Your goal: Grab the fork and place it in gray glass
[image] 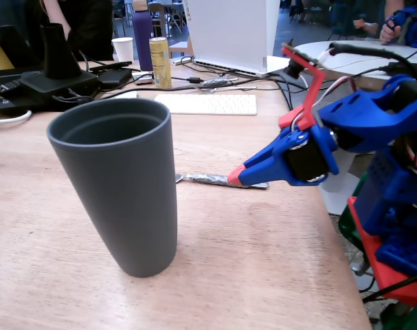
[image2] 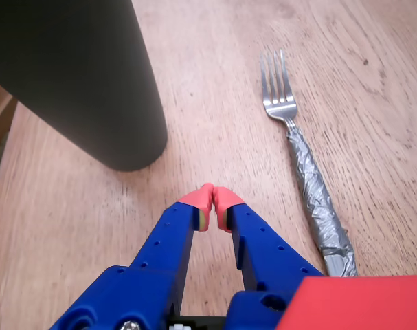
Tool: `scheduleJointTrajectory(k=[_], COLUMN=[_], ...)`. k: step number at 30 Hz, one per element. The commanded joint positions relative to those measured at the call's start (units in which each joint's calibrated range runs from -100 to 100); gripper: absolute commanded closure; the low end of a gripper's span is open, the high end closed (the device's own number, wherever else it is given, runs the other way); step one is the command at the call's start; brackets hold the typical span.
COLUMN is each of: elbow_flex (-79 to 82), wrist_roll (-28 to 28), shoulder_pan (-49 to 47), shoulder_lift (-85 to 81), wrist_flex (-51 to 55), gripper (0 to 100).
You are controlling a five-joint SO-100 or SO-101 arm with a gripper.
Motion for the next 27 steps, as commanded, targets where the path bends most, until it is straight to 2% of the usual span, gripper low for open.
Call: scheduleJointTrajectory(k=[1,4,8,11,18,23,25,27], elbow_flex=[-7.6,-29.7,-62.4,-80.1,-83.3,-83.8,-84.9,-91.4], wrist_roll=[1.2,2.6,2.8,2.8,4.0,9.9,11.1,11.2], shoulder_pan=[0.1,1.3,1.5,1.5,2.8,16.2,23.4,25.5], shoulder_lift=[5.5,23.1,42.6,50.6,60.4,60.9,60.8,61.7], wrist_flex=[0.5,7.7,28.3,42.3,44.4,44.9,45.3,45.5], gripper=[100,100,100,100,100,100,100,100])
